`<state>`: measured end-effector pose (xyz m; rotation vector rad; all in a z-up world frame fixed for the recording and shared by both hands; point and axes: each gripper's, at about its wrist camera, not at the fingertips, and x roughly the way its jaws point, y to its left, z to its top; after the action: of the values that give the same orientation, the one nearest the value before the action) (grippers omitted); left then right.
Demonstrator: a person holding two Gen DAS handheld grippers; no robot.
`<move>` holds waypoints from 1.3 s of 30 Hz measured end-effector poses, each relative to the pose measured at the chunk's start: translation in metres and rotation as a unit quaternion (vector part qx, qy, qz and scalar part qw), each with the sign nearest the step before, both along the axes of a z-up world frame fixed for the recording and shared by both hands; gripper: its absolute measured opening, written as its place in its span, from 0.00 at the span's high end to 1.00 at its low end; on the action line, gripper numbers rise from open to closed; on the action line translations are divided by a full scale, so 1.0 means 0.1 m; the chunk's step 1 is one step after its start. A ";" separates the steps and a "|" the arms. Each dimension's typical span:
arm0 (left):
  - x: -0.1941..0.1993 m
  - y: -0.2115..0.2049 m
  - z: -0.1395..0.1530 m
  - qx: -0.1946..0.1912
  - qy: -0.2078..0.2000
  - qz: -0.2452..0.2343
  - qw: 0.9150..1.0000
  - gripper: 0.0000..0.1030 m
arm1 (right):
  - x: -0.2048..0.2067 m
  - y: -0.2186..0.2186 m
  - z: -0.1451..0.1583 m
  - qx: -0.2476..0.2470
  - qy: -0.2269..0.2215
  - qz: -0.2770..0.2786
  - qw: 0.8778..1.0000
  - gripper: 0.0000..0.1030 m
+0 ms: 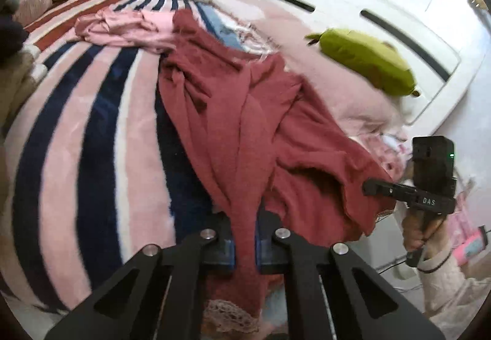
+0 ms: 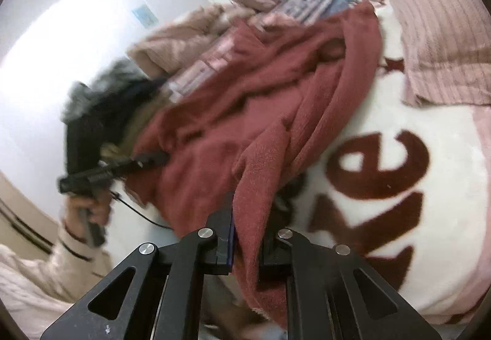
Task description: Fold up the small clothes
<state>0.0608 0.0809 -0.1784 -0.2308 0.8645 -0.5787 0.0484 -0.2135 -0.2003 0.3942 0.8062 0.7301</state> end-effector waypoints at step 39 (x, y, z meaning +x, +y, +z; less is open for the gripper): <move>1.00 0.16 0.21 0.026 0.020 0.021 0.999 0.19 | 1.25 -0.16 0.15 -0.090 0.081 -0.068 0.990 0.45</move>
<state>0.1605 0.0970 -0.1574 -0.2122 0.9101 -0.5137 0.1738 -0.2292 -0.1854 0.3453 0.9791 0.4975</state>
